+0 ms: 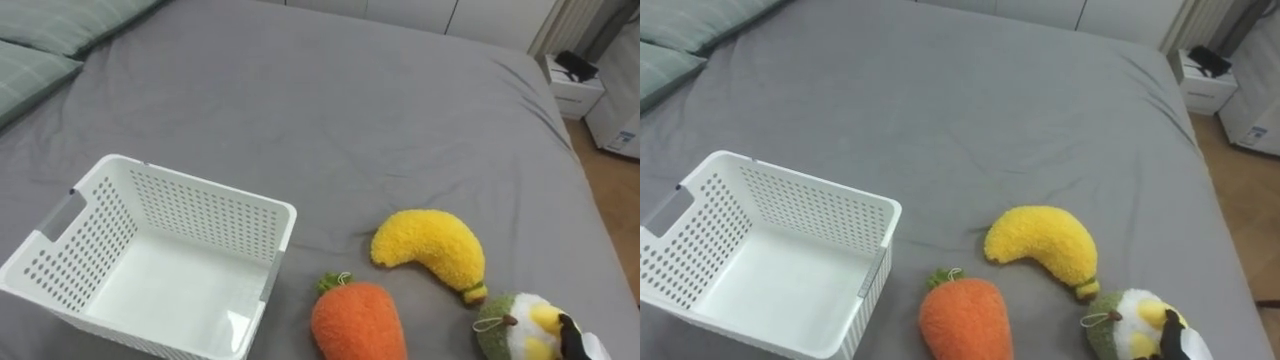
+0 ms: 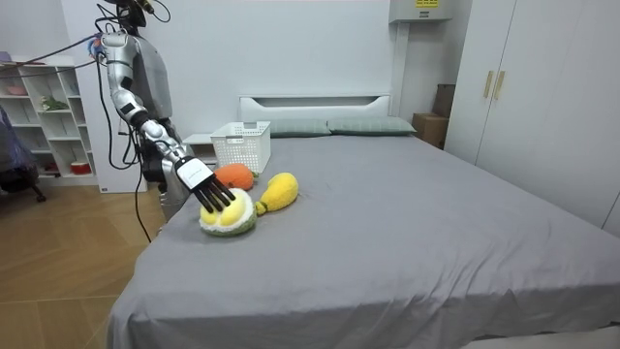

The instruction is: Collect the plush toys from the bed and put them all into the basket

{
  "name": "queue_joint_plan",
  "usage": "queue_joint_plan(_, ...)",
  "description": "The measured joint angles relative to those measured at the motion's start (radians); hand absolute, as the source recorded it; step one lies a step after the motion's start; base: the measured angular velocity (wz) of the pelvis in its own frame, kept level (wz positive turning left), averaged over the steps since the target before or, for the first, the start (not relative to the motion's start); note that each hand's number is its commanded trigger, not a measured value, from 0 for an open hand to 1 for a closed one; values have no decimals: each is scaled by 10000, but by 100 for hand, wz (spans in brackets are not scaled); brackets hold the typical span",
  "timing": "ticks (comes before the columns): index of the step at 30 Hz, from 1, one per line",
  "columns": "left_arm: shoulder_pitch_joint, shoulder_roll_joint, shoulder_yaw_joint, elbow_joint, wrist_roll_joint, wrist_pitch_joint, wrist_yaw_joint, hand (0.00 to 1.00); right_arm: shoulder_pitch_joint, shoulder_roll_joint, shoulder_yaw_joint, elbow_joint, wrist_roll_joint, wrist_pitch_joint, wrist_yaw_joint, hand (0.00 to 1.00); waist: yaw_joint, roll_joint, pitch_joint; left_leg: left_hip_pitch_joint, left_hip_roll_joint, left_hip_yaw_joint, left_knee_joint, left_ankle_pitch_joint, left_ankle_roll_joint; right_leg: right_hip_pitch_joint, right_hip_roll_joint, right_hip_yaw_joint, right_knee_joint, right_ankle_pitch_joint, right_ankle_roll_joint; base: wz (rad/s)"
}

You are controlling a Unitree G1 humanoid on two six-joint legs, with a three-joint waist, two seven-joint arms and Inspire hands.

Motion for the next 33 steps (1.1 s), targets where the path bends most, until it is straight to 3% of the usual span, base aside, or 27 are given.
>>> queue_joint_plan(17, -205, 5, -9, 361, 0, -161, -219, 0, -40, -25, -81, 68, 130, -92, -255, 100, 142, 33, 35, -45, -24, -171, 33, -5, 4, 57, -20, -185, 39, 23, 2, 2)
queue_joint_plan(33, -277, 17, 183, 420, 3, -209, -267, 0, -95, -36, -346, 20, 343, -310, -366, 100, 124, 138, 9, -189, -26, -168, 45, 0, 0, -122, -18, -188, -15, 16, 1, 0)
